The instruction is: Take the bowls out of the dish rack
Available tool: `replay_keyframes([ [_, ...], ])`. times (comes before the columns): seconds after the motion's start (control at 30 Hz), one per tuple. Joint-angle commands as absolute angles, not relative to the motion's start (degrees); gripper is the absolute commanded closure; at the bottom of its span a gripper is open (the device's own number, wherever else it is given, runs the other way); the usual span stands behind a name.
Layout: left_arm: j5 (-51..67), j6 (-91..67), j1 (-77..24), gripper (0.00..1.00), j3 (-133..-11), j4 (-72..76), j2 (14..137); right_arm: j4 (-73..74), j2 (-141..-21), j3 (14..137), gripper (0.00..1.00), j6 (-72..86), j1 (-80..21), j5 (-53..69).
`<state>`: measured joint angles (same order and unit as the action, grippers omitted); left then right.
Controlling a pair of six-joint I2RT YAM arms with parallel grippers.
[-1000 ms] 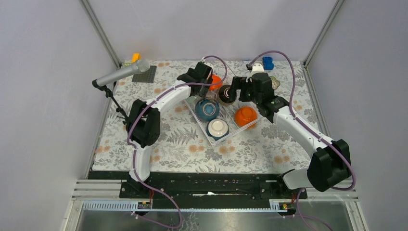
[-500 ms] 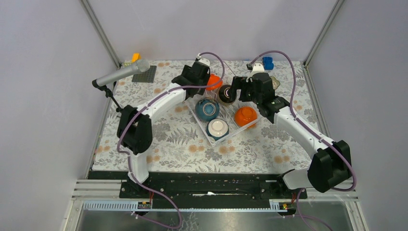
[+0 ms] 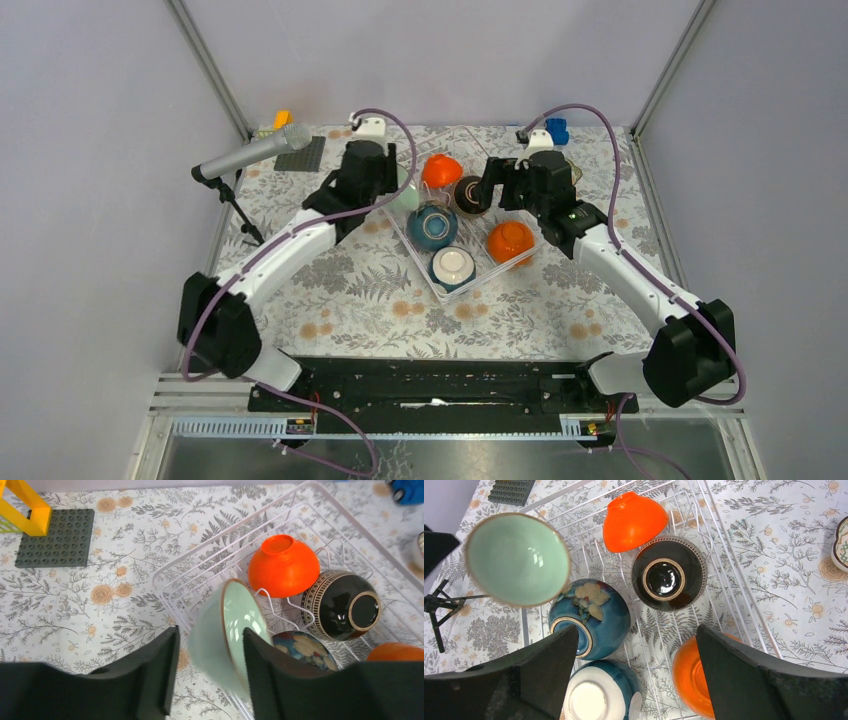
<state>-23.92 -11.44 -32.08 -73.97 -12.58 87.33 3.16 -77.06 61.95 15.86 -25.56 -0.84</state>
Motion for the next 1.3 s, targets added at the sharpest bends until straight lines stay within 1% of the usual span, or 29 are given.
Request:
replay_keyframes([
  [0.0,-15.74,-21.01,-27.19,0.49,-65.57,1.23,78.28,1.59,-74.93,61.57,0.06,15.76,-25.77,-0.49],
  [0.1,-8.41,-25.25,-22.66,0.49,-61.17,5.44,76.8,1.62,-74.5,61.23,0.06,15.88,-25.77,-0.23],
  [0.23,-4.01,-27.27,-21.01,0.48,-61.58,2.47,78.73,1.63,-74.18,60.7,0.06,16.09,-25.82,-0.1],
  [0.4,-2.76,-28.61,-20.75,0.35,-61.76,1.99,79.85,1.87,-73.33,60.06,0.06,16.05,-25.79,-0.13],
  [0.5,-1.05,-29.28,-20.65,0.32,-62.23,2.71,80.73,1.89,-73.29,60.08,0.06,15.93,-25.79,-0.15],
  [0.63,-1.43,-29.4,-20.55,0.32,-63.85,2.07,82.28,3.5,-75.22,62.3,0.07,15.81,-25.83,2.45],
  [0.8,-4.81,-28.64,-20.44,0.33,-66.14,0.2,85.52,3.8,-76.05,63.0,0.09,16.48,-25.82,3.79],
  [0.9,-5.57,-27.62,-20.35,0.34,-67.85,-1.41,87.95,3.69,-75.47,62.42,0.09,16.36,-25.79,3.48],
  [1.1,-6.76,-25.54,-20.39,0.4,-70.38,-1.56,91.79,3.85,-74.3,61.7,0.09,15.93,-25.83,2.42],
  [1.27,-8.91,-23.84,-20.37,0.41,-72.19,-2.84,94.37,3.63,-74.43,61.62,0.09,15.59,-25.81,3.12],
])
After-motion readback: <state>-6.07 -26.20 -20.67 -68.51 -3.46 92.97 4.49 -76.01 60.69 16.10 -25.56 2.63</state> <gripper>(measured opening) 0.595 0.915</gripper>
